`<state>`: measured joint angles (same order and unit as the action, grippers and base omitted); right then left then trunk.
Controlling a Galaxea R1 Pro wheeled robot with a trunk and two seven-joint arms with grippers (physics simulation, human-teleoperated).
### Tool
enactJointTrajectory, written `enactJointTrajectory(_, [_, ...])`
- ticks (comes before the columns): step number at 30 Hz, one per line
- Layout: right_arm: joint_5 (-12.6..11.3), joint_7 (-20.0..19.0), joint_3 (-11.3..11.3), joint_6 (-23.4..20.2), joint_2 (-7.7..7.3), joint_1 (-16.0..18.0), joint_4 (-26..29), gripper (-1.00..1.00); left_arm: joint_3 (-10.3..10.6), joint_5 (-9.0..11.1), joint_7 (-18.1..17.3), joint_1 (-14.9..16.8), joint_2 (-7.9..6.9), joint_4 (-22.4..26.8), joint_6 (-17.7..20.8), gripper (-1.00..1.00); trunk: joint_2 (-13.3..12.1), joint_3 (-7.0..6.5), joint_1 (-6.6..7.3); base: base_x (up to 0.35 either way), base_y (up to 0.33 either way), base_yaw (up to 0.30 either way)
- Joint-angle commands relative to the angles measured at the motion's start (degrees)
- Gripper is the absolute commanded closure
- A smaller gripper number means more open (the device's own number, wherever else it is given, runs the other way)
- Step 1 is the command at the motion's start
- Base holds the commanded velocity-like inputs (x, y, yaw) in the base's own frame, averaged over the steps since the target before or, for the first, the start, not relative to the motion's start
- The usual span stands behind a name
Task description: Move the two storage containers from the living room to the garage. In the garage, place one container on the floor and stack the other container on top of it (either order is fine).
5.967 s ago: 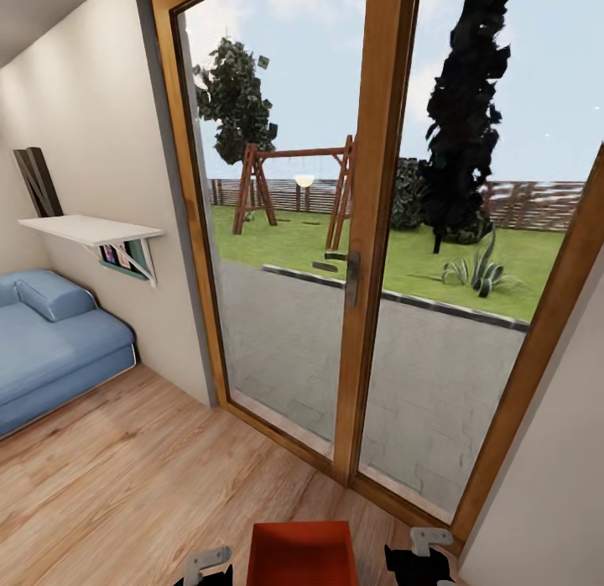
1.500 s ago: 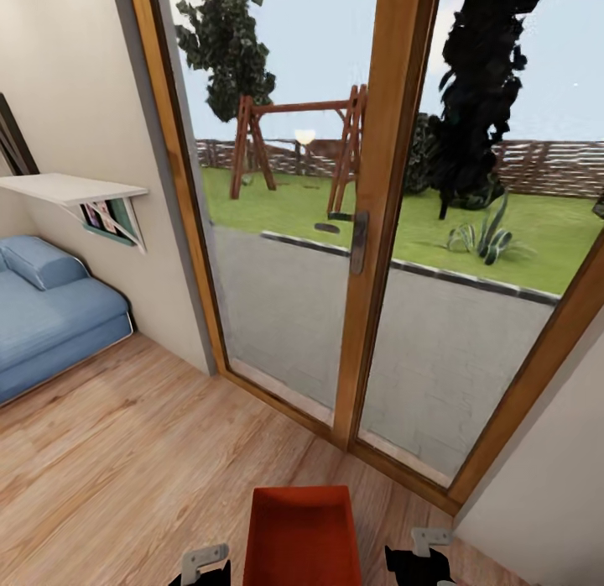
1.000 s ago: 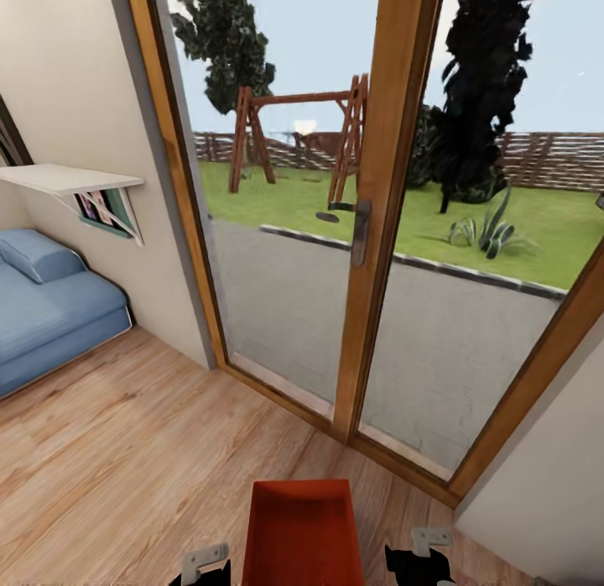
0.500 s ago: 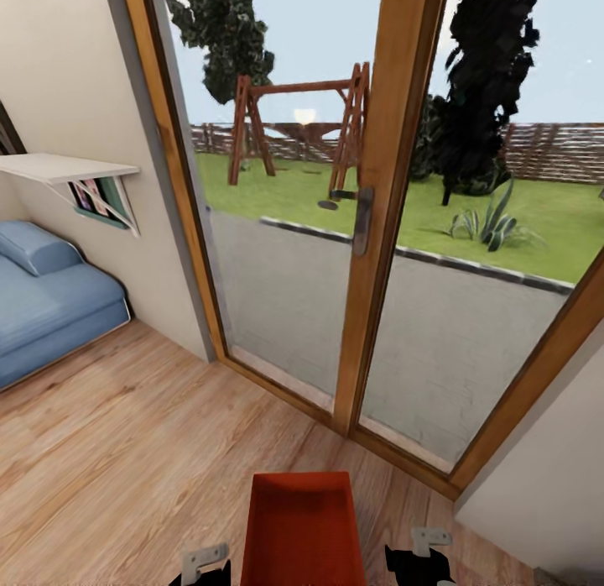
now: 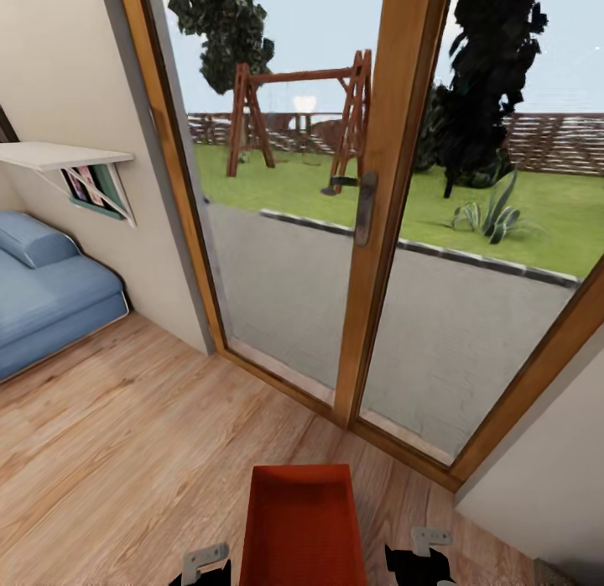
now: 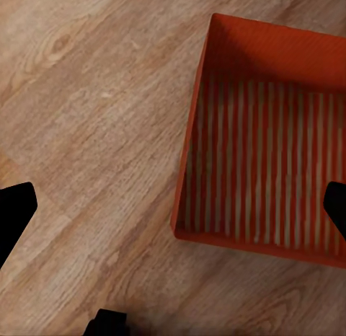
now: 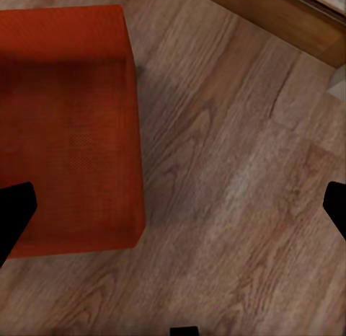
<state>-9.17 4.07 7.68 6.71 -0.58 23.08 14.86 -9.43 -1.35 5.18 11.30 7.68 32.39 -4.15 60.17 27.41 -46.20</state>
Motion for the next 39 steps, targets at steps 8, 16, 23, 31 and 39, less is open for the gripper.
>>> enactJointTrajectory(8, [-0.6,0.2,0.5,0.2,-0.04,0.0,-0.1,-1.0,-0.2,-0.1,0.0,0.0,0.06,0.0,-0.2,-1.0,3.3,2.25,-1.76,0.0,0.0,0.0])
enactJointTrajectory(16, [-0.6,0.2,0.5,0.2,-0.04,0.0,-0.1,-1.0,-0.2,-0.1,0.0,0.0,-0.03,0.0,-0.2,-1.0,6.5,4.43,-3.52,0.0,0.0,0.0])
enactJointTrajectory(23, [-0.6,0.2,0.5,0.2,-0.04,0.0,-0.1,-1.0,-0.2,-0.1,0.0,0.0,-0.03,0.0,-0.2,-1.0,9.3,6.34,-5.06,0.0,0.0,0.0])
enactJointTrajectory(31, [-0.6,0.2,0.5,0.2,-0.04,0.0,-0.1,-1.0,-0.2,-0.1,0.0,0.0,-0.03,0.0,-0.2,-1.0,12.5,8.53,-6.82,0.0,0.0,0.0])
enactJointTrajectory(39, [-0.6,0.2,0.5,0.2,-0.04,0.0,-0.1,-1.0,-0.2,-0.1,0.0,0.0,-0.03,0.0,-0.2,-1.0,15.7,10.71,-8.57,0.0,0.0,0.0])
